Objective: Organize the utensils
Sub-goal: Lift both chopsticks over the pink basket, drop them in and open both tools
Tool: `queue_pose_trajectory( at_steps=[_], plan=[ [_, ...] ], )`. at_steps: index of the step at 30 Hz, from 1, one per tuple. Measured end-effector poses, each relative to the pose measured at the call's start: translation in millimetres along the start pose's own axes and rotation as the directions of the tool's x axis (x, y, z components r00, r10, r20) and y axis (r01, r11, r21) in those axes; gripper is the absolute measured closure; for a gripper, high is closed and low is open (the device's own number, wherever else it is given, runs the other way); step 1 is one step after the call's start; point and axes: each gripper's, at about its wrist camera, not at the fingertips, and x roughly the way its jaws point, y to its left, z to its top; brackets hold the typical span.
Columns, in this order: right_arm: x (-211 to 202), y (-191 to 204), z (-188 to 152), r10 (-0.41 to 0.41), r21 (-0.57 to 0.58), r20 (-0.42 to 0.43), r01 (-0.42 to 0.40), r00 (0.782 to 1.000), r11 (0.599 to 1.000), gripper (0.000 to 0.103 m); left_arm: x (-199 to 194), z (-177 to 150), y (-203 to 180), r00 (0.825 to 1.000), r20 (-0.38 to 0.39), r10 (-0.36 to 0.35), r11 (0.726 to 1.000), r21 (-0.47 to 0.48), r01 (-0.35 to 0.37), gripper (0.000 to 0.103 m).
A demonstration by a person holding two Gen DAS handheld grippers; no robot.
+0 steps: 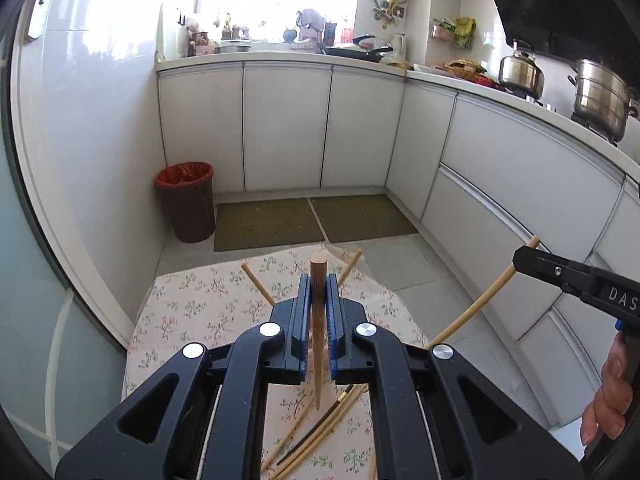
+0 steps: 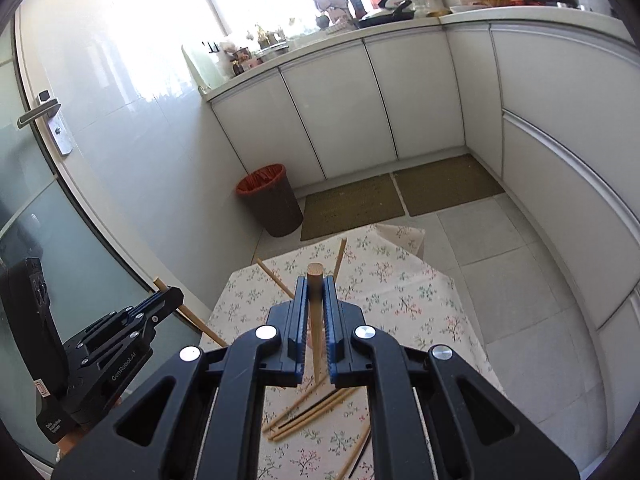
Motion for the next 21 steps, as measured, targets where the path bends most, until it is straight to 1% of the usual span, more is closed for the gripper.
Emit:
queue_pose_trajectory(
  at_steps=[4,9,13,17,18,19,21],
  plan=[
    [14.7,2.5,24.2,0.0,-0.008,0.038,0.0,0.999,1.0,0.095,16.9,25.8,2.8,0.999,0.033,0.01,1.0,-0.028,-0.009,0.097],
    [44.2,1.2,42.0,0.01,-0.01,0.045,-0.009,0.999,1.0,0.095,47.2,39.3,4.8,0.999,0.039,0.022,0.999,-0.049,-0.02,0.097],
    [74.8,-5.2,43.5,0.006,-0.011,0.03,-0.006,1.0,1.0,0.095,76.5,35.5,8.6,0.999,0.019,0.036,0.998,-0.054,-0.035,0.097],
    [104.1,-10.6,35.3,-0.001,-0.01,0.004,0.001,1.0,1.0,0.095,105.4,21.1,14.5,0.999,-0.005,0.039,0.997,-0.059,-0.04,0.096],
    [111.2,-11.7,33.6,-0.001,-0.011,-0.001,0.001,1.0,1.0,0.095,110.7,16.6,17.4,1.0,-0.01,0.027,0.997,-0.069,-0.028,0.093],
    [117.1,-12.1,31.8,0.001,-0.014,-0.003,-0.001,1.0,1.0,0.095,113.8,13.2,20.5,1.0,-0.013,0.013,0.997,-0.08,-0.014,0.084],
    [126.3,-11.8,29.2,-0.007,-0.024,-0.001,0.007,1.0,1.0,0.095,113.2,11.8,26.9,1.0,-0.006,0.006,0.994,-0.105,-0.007,0.079]
  ],
)
